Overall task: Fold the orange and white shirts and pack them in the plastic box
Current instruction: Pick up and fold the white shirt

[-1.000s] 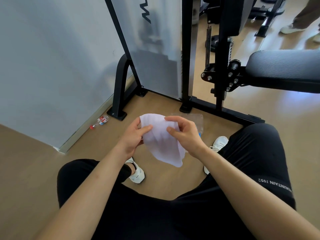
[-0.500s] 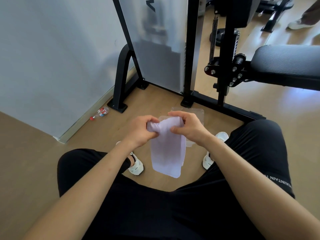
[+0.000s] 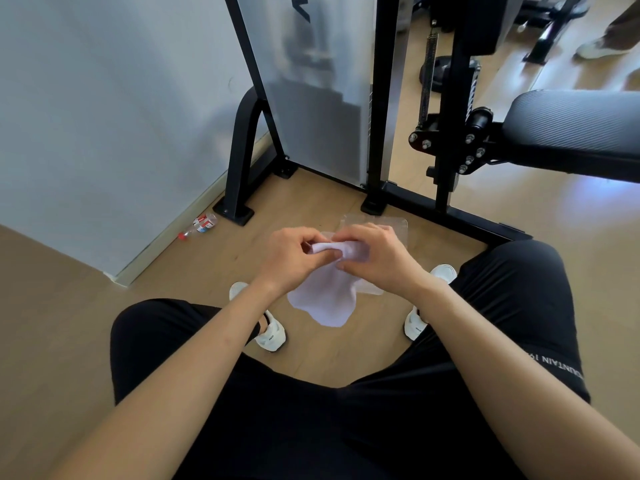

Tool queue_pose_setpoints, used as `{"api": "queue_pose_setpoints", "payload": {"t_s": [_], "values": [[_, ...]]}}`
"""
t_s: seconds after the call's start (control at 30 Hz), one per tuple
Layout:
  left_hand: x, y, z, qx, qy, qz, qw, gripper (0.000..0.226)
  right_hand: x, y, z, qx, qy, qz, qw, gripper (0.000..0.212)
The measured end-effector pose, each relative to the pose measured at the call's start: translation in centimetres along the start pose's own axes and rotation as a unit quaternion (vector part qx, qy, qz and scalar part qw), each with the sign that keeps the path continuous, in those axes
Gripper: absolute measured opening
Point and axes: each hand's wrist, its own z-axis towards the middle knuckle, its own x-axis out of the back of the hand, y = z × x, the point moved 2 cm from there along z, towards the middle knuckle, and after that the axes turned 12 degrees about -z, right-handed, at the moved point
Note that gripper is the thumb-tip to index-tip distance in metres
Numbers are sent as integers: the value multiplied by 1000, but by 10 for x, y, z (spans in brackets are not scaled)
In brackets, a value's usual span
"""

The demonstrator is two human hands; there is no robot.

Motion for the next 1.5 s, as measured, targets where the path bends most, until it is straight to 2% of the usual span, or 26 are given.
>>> {"api": "queue_pose_setpoints", "payload": {"t_s": [0.13, 0.23, 0.37, 0.57, 0.73, 0.93, 1.0, 1.13, 1.27, 1.37, 1.5], "values": [[-7, 7, -1, 24, 3, -137, 990, 23, 17, -1, -4, -18, 11, 87, 996, 12], [-14, -1, -6, 51, -52, -206, 976, 22, 25, 3, -6, -22, 14, 96, 995, 14], [-34, -28, -16, 120, -118, -264, 950, 35, 35, 2, -7, -26, 17, 121, 992, 13], [-66, -72, -21, 136, -103, -192, 967, 31, 67, 7, -6, -27, 66, 156, 985, 16], [-52, -89, -11, 130, -41, -158, 978, 40, 87, 28, -5, -68, 156, 270, 948, 13], [-35, -89, -10, 112, -52, -124, 985, 20, 79, 65, -3, -180, 219, 232, 931, 7], [-26, -91, -9, 119, -41, -141, 982, 19, 75, 78, -3, -214, 214, 210, 930, 5], [1, -88, -4, 133, -49, -157, 977, 37, 62, 103, -1, -285, 176, 161, 928, 4], [24, -85, -4, 154, -49, -181, 970, 26, 51, 112, 0, -329, 146, 127, 924, 7], [30, -88, -9, 163, -2, -222, 961, 19, 44, 109, -1, -340, 127, 95, 927, 14], [24, -101, -12, 232, 87, -291, 924, 23, 32, 104, -3, -309, 80, 89, 944, 34]]}}
